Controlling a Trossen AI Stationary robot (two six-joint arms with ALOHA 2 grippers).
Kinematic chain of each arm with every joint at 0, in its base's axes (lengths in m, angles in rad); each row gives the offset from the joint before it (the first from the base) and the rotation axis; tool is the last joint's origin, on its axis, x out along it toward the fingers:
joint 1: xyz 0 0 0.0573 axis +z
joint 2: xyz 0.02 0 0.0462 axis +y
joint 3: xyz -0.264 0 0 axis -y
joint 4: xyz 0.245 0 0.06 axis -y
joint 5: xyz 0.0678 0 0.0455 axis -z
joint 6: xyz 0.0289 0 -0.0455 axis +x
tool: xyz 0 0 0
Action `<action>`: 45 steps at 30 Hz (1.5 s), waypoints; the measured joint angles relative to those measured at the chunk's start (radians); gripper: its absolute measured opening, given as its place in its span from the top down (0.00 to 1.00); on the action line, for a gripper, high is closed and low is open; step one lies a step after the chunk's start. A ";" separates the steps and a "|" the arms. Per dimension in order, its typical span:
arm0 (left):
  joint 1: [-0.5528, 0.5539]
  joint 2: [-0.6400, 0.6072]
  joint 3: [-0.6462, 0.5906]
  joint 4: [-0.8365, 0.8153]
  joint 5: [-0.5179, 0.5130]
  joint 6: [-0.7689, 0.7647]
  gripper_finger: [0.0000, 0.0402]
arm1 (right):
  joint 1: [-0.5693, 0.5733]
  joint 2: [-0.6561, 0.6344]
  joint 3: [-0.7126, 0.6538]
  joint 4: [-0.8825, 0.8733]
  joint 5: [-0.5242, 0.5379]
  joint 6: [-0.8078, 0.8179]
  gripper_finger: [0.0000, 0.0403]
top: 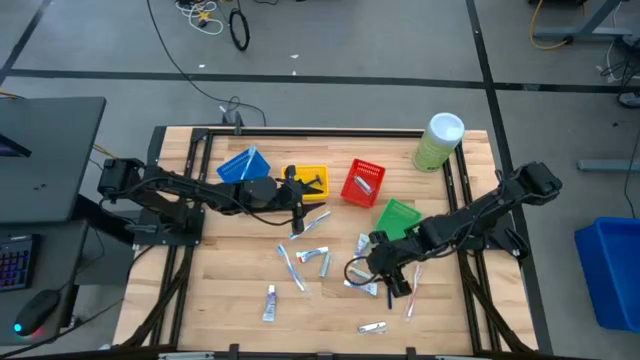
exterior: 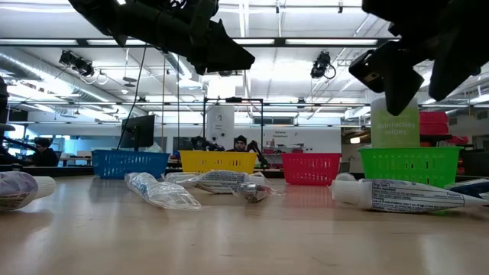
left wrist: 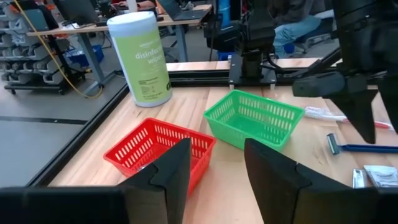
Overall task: Pick & Place Travel size toiletries
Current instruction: Put the white toothpaste into the green bin
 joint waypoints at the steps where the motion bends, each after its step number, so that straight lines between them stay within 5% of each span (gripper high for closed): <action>1: 0.000 0.000 0.000 0.000 0.000 -0.004 0.60 | 0.004 0.000 0.000 0.004 0.000 0.000 0.54; 21: 0.000 0.000 0.000 -0.014 0.000 -0.076 0.61 | 0.037 0.098 0.000 0.189 0.027 0.027 0.40; 35: 0.000 0.000 0.000 -0.031 0.000 -0.076 0.61 | 0.044 0.247 0.000 0.291 0.023 0.057 0.51; 45: 0.000 0.001 0.000 -0.062 0.011 -0.124 0.61 | 0.045 0.325 -0.002 0.303 0.080 0.179 0.48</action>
